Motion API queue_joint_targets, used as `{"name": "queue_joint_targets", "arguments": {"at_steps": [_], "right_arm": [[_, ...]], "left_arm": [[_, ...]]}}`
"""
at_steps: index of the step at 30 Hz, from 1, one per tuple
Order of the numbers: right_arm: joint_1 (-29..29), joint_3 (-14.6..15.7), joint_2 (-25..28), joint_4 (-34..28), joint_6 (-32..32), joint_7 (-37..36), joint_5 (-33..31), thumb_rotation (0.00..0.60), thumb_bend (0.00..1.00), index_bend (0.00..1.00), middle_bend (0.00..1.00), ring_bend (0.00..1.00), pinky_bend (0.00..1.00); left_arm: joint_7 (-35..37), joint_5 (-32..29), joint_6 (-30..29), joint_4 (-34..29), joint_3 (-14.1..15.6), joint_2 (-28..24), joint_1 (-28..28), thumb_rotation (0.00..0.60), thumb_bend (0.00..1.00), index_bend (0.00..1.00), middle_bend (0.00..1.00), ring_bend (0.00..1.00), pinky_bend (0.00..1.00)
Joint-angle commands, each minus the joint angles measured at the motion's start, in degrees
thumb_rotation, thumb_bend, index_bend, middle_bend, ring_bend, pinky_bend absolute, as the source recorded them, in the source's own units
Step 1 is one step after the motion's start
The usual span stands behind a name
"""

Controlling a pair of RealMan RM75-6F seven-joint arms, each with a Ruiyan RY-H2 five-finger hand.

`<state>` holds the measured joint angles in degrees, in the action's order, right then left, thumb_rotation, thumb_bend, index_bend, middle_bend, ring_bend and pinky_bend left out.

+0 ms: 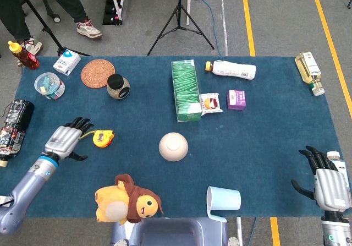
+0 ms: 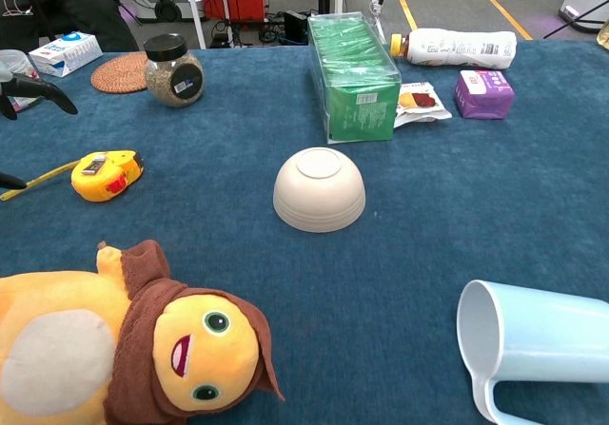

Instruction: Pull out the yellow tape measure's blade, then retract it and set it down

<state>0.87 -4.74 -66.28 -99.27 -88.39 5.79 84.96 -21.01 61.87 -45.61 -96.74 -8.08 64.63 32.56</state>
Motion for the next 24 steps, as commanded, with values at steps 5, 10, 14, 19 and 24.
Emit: {"name": "queue_joint_targets", "arguments": {"at_steps": [5,10,14,19,24], "right_arm": [[0.3,-0.2,0.2,0.0,0.1,-0.5,0.1,0.6,0.2,0.2,0.17,0.18,0.28],[0.1,-0.4,0.3,0.2,-0.3,-0.6,-0.3,0.6,0.2,0.2,0.17,0.18,0.28],[-0.2,-0.4,0.4,0.3,-0.5,-0.8,-0.7,0.6,0.2,0.2,0.17,0.18,0.28],[-0.7,-0.3,0.5,0.2,-1.1,-0.8,-0.9,0.6,0.2,0.2,0.17,0.18,0.28],[-1.0,-0.2,0.7,0.2,-1.3,-0.8,-1.1,0.6,0.2,0.2,0.17,0.18,0.28]], "left_arm": [[-1.8,-4.9,2.3,5.4,0.5,5.3,3.8,0.547,0.13,0.12,0.09,0.01,0.2],[-3.0,-7.2,2.4,8.0,1.2,7.8,5.8,0.544,0.14,0.12,0.09,0.01,0.2],[-3.3,-9.2,2.9,10.3,1.5,9.6,7.1,0.549,0.14,0.13,0.09,0.01,0.2],[-3.2,-10.3,3.3,12.4,1.9,11.5,8.5,0.543,0.14,0.17,0.09,0.02,0.21],[-3.1,-10.5,3.0,13.7,2.7,12.3,8.9,0.546,0.14,0.22,0.09,0.04,0.21]]}}
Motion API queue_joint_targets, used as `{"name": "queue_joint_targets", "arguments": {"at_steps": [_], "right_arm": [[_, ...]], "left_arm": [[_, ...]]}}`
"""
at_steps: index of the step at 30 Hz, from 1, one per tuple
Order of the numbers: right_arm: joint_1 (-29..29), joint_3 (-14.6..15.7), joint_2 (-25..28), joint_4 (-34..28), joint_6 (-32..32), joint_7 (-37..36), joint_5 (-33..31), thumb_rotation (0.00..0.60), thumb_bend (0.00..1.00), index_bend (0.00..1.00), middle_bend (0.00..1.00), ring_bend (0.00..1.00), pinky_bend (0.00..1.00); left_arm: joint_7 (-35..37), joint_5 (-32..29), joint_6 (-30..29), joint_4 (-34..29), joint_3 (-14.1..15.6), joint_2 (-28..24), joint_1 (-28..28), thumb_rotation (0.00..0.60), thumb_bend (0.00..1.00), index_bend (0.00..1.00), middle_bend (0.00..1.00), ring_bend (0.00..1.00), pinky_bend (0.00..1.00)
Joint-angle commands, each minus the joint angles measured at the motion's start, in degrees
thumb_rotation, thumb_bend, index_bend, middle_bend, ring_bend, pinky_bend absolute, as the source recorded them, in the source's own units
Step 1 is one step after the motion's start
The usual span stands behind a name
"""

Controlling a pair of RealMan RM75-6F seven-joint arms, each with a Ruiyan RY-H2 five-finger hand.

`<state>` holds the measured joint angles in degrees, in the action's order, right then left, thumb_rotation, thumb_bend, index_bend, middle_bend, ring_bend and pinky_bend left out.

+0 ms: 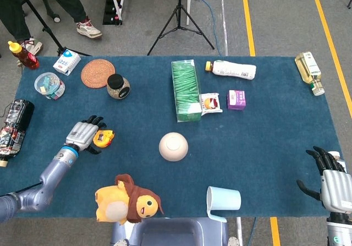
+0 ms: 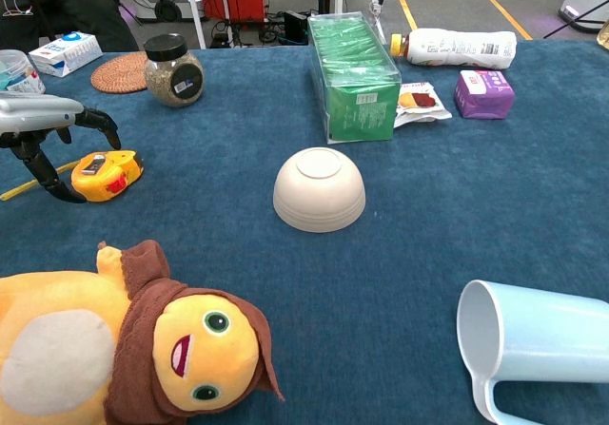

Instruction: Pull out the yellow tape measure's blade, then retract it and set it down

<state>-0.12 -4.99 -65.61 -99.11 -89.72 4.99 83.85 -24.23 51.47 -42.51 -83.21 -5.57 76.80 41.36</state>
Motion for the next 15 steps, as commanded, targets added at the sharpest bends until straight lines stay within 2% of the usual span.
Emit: {"name": "queue_joint_targets", "arguments": {"at_steps": [1,15], "right_arm": [[-0.1,0.0,0.0,0.0,0.0,0.0,0.0,0.6,0.2,0.2,0.17,0.18,0.28],[-0.1,-0.1,0.2,0.0,0.0,-0.7,0.0,0.6,0.2,0.2,0.17,0.18,0.28]], "left_arm": [[0.2,-0.2,-0.3,0.3,0.3,0.1,0.1,0.546,0.14,0.23,0.09,0.04,0.21],[0.9,-1.7,-1.4,2.0,1.5,0.4,0.5,0.543,0.15,0.25,0.1,0.05,0.22]]}}
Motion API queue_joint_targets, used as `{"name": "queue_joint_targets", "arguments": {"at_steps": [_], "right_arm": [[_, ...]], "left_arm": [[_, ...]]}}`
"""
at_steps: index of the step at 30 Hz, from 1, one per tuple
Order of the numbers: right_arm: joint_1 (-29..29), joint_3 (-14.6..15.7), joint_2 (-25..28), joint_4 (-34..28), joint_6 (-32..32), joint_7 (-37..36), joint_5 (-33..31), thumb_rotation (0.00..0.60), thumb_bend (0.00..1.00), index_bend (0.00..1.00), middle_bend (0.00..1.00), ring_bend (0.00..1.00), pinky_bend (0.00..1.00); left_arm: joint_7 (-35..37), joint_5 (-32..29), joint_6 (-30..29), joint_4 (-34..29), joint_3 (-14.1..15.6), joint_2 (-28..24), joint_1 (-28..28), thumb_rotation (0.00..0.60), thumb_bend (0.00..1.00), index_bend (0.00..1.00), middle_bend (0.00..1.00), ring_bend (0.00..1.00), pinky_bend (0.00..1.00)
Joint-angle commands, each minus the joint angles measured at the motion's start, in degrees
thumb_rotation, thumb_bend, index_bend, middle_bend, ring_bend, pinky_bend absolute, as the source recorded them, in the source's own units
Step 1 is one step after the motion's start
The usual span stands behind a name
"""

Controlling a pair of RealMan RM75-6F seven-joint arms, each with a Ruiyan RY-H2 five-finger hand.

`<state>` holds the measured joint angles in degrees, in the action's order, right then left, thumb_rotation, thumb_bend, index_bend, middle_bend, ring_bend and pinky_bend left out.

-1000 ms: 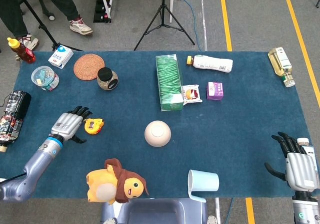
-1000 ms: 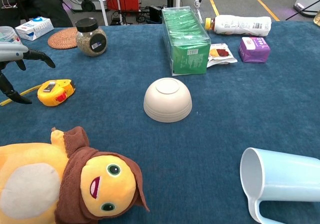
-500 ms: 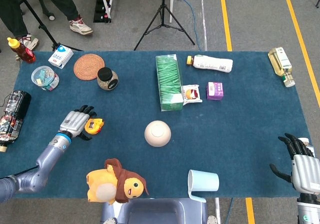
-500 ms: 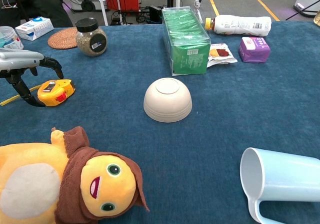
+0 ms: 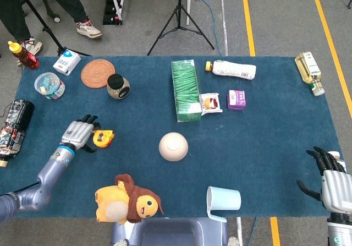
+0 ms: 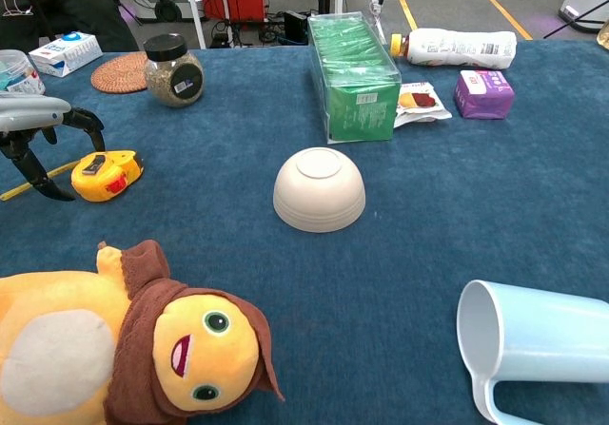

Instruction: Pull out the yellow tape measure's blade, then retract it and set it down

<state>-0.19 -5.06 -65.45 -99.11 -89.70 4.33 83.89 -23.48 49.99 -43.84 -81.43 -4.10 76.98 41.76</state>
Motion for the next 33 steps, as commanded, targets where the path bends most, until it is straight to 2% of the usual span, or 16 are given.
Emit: {"name": "queue_joint_targets", "arguments": {"at_steps": [1,23,33], "right_arm": [[-0.1,0.0,0.0,0.0,-0.1,-0.1,0.0,0.6,0.2,0.2,0.17,0.18,0.28],[-1.1,0.1,0.3,-0.2,-1.3,-0.6,0.0,0.6,0.21,0.2,0.17,0.18,0.28],[-1.4,0.1,0.4,-0.1,-1.4,-1.0,-0.1,0.6,0.21,0.2,0.17,0.18,0.28]], "left_arm": [[0.3,-0.3,-0.3,0.4,-0.1,0.5,0.2,0.546,0.15,0.25,0.1,0.05,0.23],[1.0,-1.1,0.0,4.0,0.5,3.3,1.2,0.543,0.19,0.31,0.12,0.06,0.24],[1.3,-0.2,-0.8,4.3,0.5,3.9,1.4,0.543,0.23,0.41,0.14,0.07,0.25]]}}
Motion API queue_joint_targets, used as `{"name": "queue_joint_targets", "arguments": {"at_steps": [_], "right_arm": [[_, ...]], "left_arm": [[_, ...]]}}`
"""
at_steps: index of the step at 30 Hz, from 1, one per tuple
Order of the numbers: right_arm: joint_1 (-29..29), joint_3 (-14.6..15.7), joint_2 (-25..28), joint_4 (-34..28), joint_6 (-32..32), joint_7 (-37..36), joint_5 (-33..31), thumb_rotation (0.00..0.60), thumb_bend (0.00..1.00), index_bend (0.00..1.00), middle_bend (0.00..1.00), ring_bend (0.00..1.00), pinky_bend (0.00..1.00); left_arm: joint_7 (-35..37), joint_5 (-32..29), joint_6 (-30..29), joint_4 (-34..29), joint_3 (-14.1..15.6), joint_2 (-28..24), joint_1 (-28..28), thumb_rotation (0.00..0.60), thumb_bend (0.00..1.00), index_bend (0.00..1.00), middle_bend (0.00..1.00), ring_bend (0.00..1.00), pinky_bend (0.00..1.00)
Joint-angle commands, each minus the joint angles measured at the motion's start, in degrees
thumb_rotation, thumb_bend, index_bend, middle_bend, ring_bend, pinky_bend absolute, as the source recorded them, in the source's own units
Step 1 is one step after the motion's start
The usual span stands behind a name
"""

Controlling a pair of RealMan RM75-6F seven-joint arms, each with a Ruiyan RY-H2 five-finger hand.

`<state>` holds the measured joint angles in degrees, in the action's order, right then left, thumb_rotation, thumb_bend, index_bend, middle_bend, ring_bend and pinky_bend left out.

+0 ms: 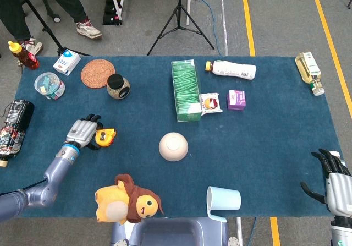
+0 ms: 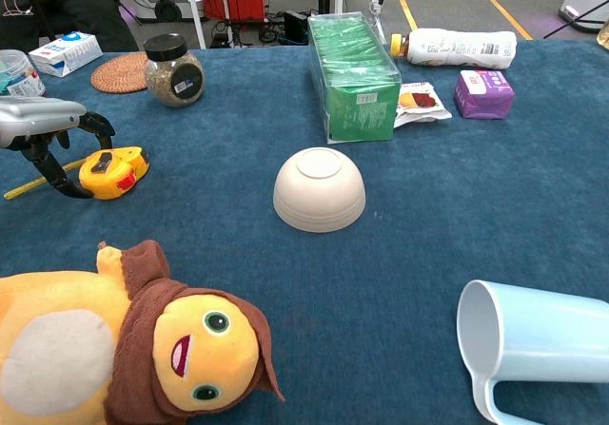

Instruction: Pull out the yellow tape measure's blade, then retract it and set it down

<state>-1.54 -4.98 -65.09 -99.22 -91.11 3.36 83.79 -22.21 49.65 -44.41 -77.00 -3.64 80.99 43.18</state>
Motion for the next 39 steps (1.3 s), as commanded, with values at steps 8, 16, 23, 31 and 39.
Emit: {"name": "queue_joint_targets", "arguments": {"at_steps": [8,16,23,31,39], "right_arm": [[0.0,-0.1,-0.1,0.1,-0.2,-0.4,0.4,0.6,0.21,0.2,0.17,0.18,0.28],[-0.2,-0.1,0.0,0.0,-0.6,-0.8,0.8,0.6,0.2,0.2,0.17,0.18,0.28],[-0.3,0.1,0.0,0.2,-0.7,-1.3,1.2,0.6,0.2,0.19,0.17,0.18,0.28],[-0.5,0.0,0.2,0.5,-0.8,-2.0,1.1,0.6,0.2,0.19,0.17,0.18,0.28],[-1.0,0.2,0.3,0.7,-1.2,-2.7,1.1,0.6,0.21,0.19,0.17,0.18,0.28]], "left_arm": [[-0.1,1.9,-2.8,-2.8,-0.1,-2.7,-0.8,0.545,0.25,0.49,0.16,0.08,0.26],[0.6,4.0,-6.3,-8.1,0.0,-8.6,-2.8,0.547,0.26,0.49,0.16,0.08,0.26],[-1.4,2.8,-6.7,-13.6,1.7,-15.5,-4.4,0.546,0.26,0.49,0.16,0.08,0.26],[-4.5,-0.3,-4.2,-12.6,2.3,-12.4,-2.6,0.546,0.26,0.49,0.16,0.08,0.26],[-7.9,-3.7,-3.1,-11.0,0.9,-7.8,1.1,0.549,0.2,0.19,0.15,0.05,0.26]]}}
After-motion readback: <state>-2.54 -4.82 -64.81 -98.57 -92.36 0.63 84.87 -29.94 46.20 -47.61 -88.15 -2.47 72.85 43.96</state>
